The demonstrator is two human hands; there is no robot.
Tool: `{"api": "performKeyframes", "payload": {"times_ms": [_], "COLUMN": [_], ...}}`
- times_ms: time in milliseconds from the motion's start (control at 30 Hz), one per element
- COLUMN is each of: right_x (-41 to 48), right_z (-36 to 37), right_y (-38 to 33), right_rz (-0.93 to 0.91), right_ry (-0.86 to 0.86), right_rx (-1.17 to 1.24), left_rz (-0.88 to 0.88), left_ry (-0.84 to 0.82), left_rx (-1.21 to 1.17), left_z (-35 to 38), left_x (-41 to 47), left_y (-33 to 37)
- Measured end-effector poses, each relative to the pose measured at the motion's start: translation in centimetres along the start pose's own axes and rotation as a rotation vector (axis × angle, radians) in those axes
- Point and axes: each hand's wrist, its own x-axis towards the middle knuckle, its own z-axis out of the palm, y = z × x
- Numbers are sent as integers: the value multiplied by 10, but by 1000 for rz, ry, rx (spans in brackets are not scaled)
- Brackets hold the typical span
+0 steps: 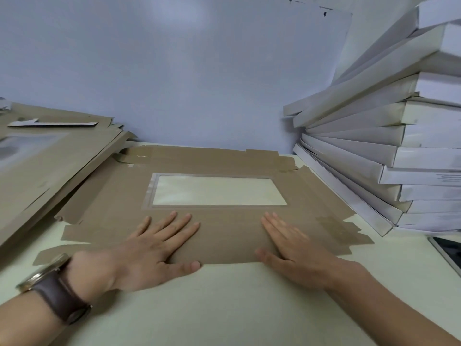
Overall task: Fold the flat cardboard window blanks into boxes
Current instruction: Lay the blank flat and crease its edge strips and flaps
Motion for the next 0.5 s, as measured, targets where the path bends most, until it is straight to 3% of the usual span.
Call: {"api": "performKeyframes", "payload": {"times_ms": [500], "right_x": [-32], "right_z": [-2], "right_y": [67], "right_rz": [247], "right_ry": [94], "right_rx": [18], "left_rz": [-153], "left_ry": [58], "left_rx": [17], "left_z": [2], "left_x": [-8], "left_y": [-29]}}
